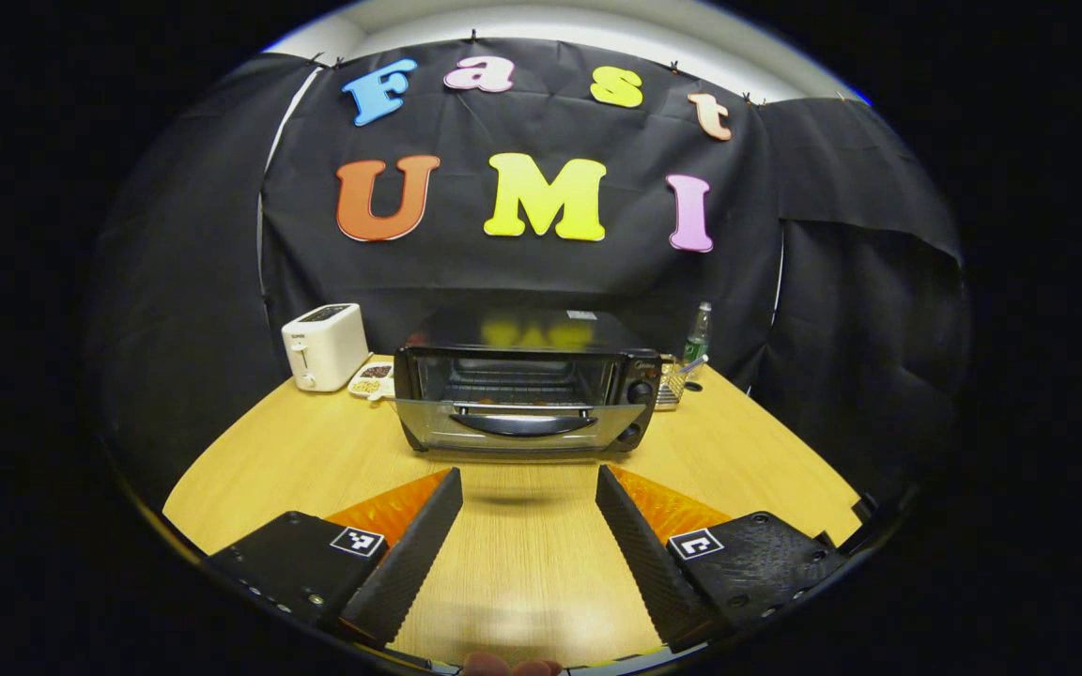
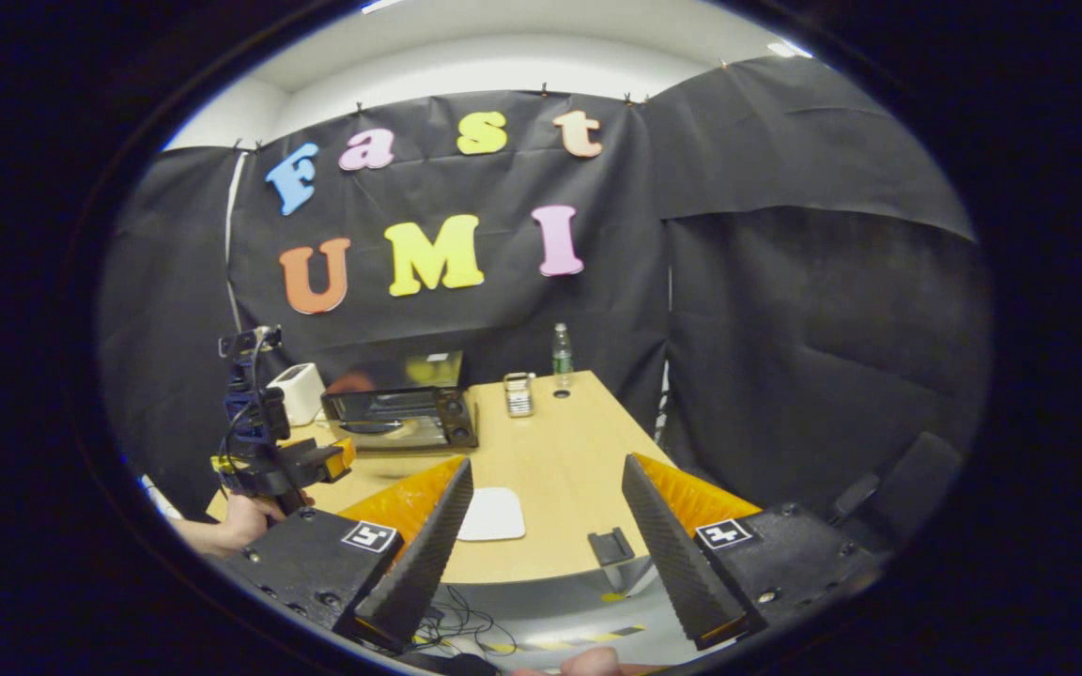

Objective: Open the electric oven with the left hand, put the food in, and close the electric oven.

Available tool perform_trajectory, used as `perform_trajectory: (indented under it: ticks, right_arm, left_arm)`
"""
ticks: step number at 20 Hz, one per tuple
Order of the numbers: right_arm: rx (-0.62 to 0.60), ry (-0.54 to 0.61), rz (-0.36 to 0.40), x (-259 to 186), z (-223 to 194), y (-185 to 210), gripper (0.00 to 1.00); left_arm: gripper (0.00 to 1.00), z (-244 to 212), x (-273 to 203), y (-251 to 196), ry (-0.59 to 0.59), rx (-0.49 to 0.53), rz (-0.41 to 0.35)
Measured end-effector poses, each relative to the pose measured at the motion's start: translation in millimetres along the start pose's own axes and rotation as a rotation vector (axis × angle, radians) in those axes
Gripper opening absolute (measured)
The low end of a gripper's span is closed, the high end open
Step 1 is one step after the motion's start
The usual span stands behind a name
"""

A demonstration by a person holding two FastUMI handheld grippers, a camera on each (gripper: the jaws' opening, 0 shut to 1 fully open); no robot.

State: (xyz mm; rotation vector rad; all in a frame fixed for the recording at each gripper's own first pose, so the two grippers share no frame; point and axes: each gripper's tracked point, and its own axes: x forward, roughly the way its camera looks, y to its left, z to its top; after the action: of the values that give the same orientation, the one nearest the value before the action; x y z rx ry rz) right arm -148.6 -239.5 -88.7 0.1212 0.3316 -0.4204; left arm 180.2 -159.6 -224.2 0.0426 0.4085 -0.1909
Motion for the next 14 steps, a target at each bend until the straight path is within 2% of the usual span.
perform_trajectory:
  ticks: [4, 7, 11, 14]
  right_arm:
    - [-0.015, 0.071, -0.094, 3, -19, -10, 0.99]
    - [0.006, 0.132, -0.134, 3, -35, -7, 0.99]
    - [0.025, 0.129, -0.159, 9, -28, 0, 1.0]
    - [0.032, 0.116, -0.147, 11, -24, 10, 1.0]
  left_arm:
    - [0.94, -20, 65, 6, 0.058, 0.006, 0.002]
    - [0.95, -34, 98, 13, 0.107, 0.019, 0.015]
    - [0.95, -20, 107, 18, 0.082, 0.026, 0.006]
    - [0.94, -5, 103, 21, 0.051, 0.055, -0.005]
